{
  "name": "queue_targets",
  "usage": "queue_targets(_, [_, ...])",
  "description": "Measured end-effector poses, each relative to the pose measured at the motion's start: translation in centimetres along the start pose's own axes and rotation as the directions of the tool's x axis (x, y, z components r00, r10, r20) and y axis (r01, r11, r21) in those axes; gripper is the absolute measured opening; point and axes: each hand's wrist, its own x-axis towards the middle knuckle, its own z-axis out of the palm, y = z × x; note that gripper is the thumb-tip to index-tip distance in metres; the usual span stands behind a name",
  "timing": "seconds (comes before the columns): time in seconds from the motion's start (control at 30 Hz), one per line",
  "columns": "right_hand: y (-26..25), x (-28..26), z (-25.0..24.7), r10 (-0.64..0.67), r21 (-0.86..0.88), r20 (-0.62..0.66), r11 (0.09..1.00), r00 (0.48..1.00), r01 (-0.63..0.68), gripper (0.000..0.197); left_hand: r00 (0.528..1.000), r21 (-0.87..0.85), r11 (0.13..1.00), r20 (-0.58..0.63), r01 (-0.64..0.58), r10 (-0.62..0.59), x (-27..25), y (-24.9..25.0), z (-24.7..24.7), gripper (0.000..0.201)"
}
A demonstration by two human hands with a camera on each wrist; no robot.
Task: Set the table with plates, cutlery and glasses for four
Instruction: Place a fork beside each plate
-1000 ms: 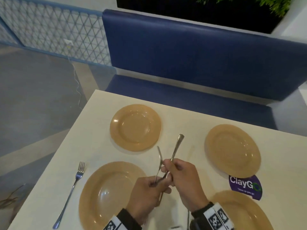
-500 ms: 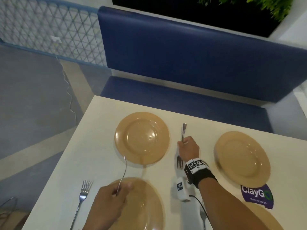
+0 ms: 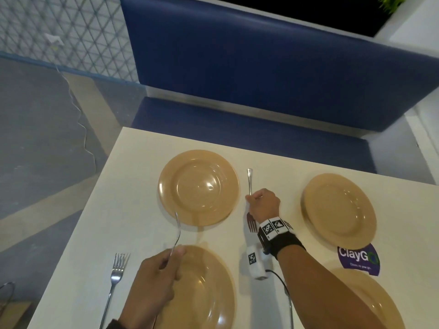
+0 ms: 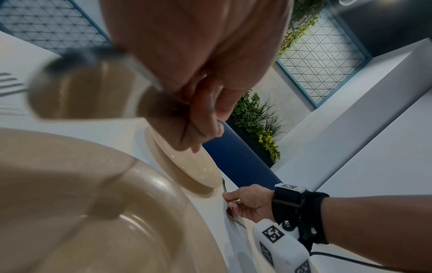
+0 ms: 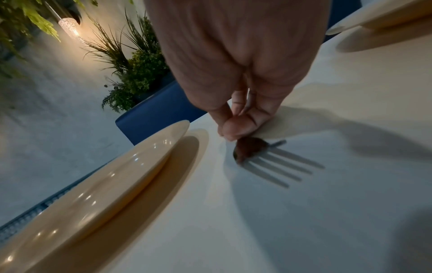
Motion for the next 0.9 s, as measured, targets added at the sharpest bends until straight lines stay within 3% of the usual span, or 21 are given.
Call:
queue_targets(0.23, [-0.32,-0.43,-0.57,0.000,-0.020,-0.013,1.000,1.000,-0.001,0.023,1.000,-0.053,0.998,0.012,0.027,-0.027,0.11,-0.13,-0.35,0.034])
queue_targets(0.37, [-0.58,-0.56,-0.93,0.010,-0.037,-0.017,0.999,1.000,-0.011,0.038,0.999,-0.109,0.993,0.000,0.044,-0.045,0.44,-0.22,-0.26,0.036])
queue_targets(0.57, [-0.44,-0.28,-0.59,0.039,-0.044,0.023,0.998,0.999,-0.038,0.019,1.000,-0.132,0.991,0.007,0.027,-0.026,0.69,-0.09,-0.57,0.039])
queue_targets(0.9, [-0.79,-0.70,-0.89,0.059,-0.028,0.020,0.998,0.998,-0.058,0.019,1.000,-0.204,0.979,-0.003,0.022,-0.023,0.69,0.09,-0.37,0.034])
